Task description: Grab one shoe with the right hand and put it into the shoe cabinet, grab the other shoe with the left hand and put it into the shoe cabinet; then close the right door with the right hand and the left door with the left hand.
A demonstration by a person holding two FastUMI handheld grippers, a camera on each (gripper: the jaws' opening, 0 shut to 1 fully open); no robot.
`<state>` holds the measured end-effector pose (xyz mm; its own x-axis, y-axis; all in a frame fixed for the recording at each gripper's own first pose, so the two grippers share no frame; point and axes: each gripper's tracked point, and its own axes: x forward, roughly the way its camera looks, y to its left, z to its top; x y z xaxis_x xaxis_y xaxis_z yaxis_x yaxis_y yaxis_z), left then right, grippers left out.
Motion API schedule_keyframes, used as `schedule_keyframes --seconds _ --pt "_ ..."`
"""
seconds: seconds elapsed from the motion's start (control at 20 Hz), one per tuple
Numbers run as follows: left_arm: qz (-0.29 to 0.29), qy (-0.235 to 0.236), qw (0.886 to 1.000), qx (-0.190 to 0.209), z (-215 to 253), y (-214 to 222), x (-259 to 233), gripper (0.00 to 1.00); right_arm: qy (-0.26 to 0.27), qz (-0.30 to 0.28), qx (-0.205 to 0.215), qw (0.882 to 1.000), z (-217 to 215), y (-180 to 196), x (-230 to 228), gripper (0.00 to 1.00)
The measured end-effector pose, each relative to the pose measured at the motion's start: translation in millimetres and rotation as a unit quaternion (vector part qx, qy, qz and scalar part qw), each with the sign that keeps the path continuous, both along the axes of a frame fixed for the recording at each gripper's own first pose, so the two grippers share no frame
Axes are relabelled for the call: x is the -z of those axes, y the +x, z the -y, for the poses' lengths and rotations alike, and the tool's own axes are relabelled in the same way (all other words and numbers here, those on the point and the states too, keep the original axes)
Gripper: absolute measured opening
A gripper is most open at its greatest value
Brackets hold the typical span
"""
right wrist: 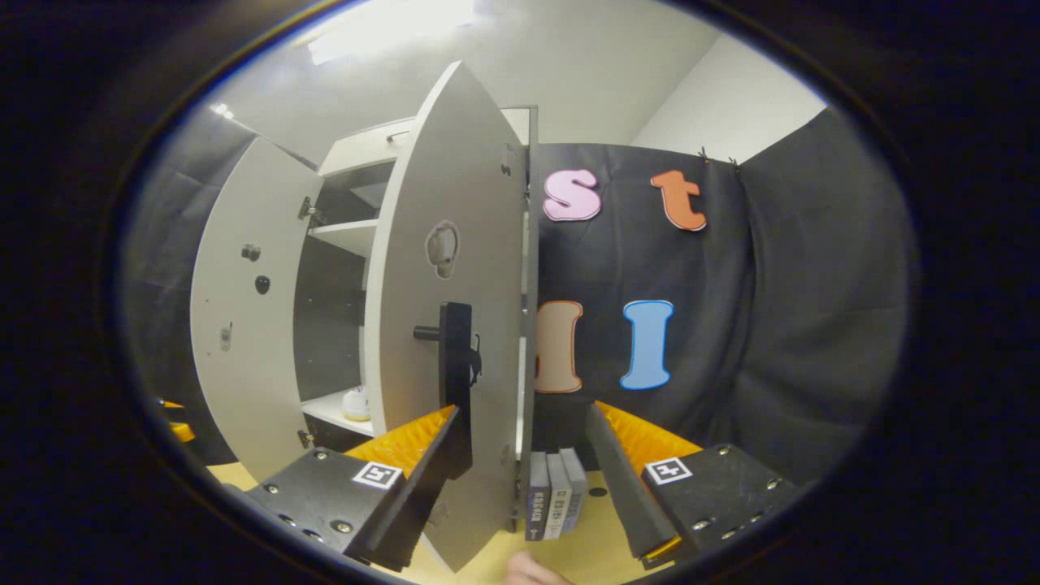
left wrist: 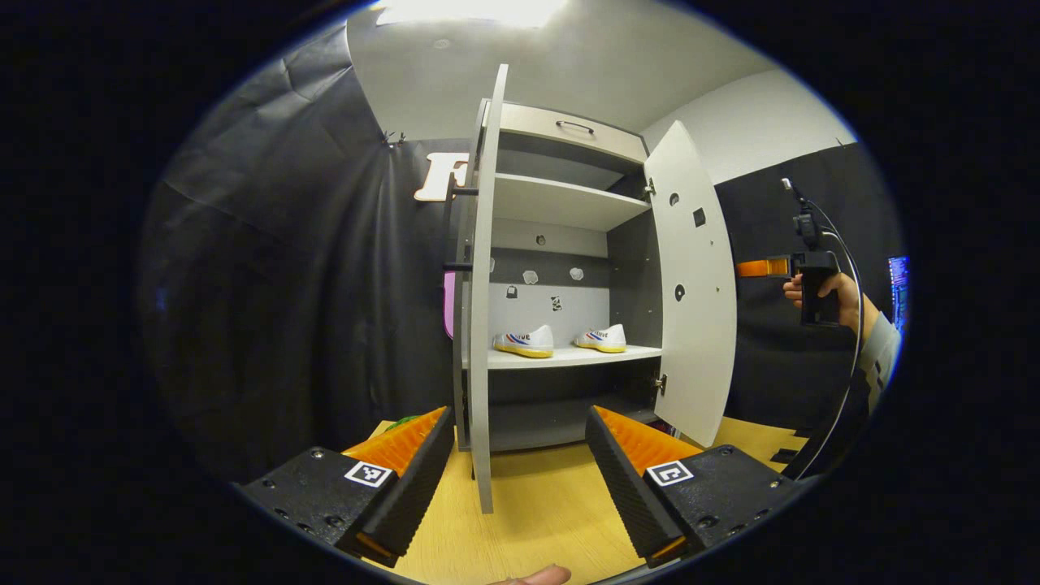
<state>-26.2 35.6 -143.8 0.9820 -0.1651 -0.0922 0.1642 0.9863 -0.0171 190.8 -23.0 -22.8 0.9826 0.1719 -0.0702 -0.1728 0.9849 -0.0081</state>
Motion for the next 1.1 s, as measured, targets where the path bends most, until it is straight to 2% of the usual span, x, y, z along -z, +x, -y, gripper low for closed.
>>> schedule_keyframes --seconds 0.25,0.35,0.4,0.5,0.6,0.9,1.1 --pt "-0.019 -0.001 1.0 -0.01 -12.3 1.2 9.3 0.98 0.021 -0.015 -0.037 0.999 -55.9 6.5 9.4 0.92" --pt "-0.023 -0.001 1.0 -0.022 -26.1 2.9 9.8 0.98 0.025 -0.02 -0.07 0.997 -85.0 7.0 14.7 0.92" --pt "-0.025 0.001 0.999 -0.029 -32.9 2.9 11.0 0.98 0.02 -0.02 -0.073 0.997 -91.9 7.5 16.6 0.94" --pt "-0.026 0.005 0.999 -0.043 -46.9 1.5 12.4 0.98 -0.004 -0.007 -0.049 0.999 -86.4 7.6 19.2 0.95" --pt "-0.026 0.007 0.998 -0.056 -58.4 -0.2 11.2 0.98 0.001 -0.009 -0.04 0.999 -86.1 5.5 26.3 0.95" --pt "-0.032 -0.006 0.995 -0.092 -99.3 15.7 10.0 0.98 0.018 -0.02 -0.048 0.998 -76.6 -14.0 45.5 0.96" --pt "-0.028 -0.016 0.994 -0.102 -131.6 44.2 -2.2 0.95 -0.002 -0.002 -0.056 0.998 -79.8 -38.6 50.5 0.94"
